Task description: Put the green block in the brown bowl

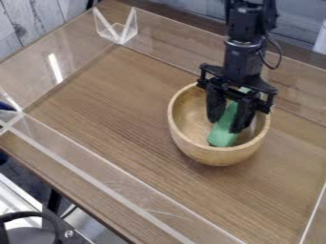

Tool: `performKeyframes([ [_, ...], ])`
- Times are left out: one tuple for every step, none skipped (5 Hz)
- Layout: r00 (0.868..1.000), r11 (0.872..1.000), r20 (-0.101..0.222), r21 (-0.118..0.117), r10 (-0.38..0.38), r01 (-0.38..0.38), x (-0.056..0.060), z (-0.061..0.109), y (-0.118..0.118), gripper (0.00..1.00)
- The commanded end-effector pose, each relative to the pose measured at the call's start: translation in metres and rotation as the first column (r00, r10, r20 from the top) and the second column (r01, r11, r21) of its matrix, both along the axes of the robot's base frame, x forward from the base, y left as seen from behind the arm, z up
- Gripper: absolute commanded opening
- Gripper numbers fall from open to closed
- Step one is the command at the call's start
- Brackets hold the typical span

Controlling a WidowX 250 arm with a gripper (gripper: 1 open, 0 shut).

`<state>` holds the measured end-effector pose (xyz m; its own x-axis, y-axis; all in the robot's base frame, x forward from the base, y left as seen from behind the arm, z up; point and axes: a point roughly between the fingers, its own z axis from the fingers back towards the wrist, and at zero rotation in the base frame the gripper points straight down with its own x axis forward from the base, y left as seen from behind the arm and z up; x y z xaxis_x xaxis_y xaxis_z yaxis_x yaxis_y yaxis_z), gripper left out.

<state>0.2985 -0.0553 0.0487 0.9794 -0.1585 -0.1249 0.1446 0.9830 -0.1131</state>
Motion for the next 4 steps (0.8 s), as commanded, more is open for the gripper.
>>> performKeyframes([
  [0.999, 1.0, 0.036, -0.001, -0.02, 0.02, 0.009, 0.0028, -0.0056, 0.0],
  [0.999, 1.0, 0.031, 0.0, -0.023, 0.023, 0.0102, -0.0002, -0.0061, 0.0],
  [0.999, 1.0, 0.026, 0.002, -0.026, 0.026, 0.0112, -0.0035, -0.0063, 0.0],
  [0.999, 1.0, 0.021, 0.003, -0.029, 0.029, 0.0117, -0.0068, -0.0063, 0.0],
])
